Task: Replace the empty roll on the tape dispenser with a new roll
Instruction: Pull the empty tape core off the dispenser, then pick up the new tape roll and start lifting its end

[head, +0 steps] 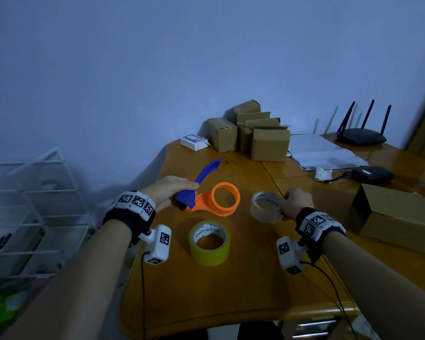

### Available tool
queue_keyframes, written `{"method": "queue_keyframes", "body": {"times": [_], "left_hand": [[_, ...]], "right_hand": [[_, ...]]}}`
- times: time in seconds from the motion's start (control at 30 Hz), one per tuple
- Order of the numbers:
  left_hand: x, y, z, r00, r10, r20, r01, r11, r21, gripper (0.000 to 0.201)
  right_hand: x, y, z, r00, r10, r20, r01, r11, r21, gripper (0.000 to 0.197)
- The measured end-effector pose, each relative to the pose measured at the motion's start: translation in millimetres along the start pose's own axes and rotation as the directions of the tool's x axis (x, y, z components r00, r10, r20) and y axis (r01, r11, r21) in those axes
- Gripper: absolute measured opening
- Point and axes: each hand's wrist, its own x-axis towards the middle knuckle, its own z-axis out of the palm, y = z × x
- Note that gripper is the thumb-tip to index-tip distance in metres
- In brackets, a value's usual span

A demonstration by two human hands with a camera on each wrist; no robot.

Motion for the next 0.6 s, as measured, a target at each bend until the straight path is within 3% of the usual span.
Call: {"method": "queue_keyframes", "body": {"times": [0.13, 0.23, 0.4, 0.47, 0.6], "left_hand": [[-1.9, -0.8, -2.6, 1.0, -0.017, -0.003, 0.017, 1.0, 0.008, 0.055], [-2.3, -1.1, -2.9, 1.0, -0.023, 0.002, 0.023, 1.0, 0.0, 0.062], [-1.7, -1.4, -0.2, 0.999, -0.041, -0.019, 0.04, 0.998, -0.038, 0.048], [-2.2, -1.8, 0.6, 0.999, -0.05, -0.02, 0.049, 0.998, -0.034, 0.053], [-2.2, 0.0, 3.2, 0.999, -0.043, -0.009, 0.043, 0.998, -0.048, 0.045]], "right_hand": [[-3.6, -0.3, 2.8, 1.0, 0.008, 0.028, -0.008, 1.0, -0.007, 0.022], [-4.2, -1.4, 3.4, 0.999, 0.015, 0.031, -0.014, 0.999, -0.032, 0.022], [-5.3, -2.1, 2.4, 0.998, 0.028, 0.061, -0.025, 0.999, -0.044, 0.024], [-5.0, -1.2, 2.1, 0.997, 0.03, 0.073, -0.024, 0.997, -0.079, 0.028], [-6.7, -4.4, -3.5, 0.998, -0.056, -0.012, 0.051, 0.969, -0.24, 0.028]]}}
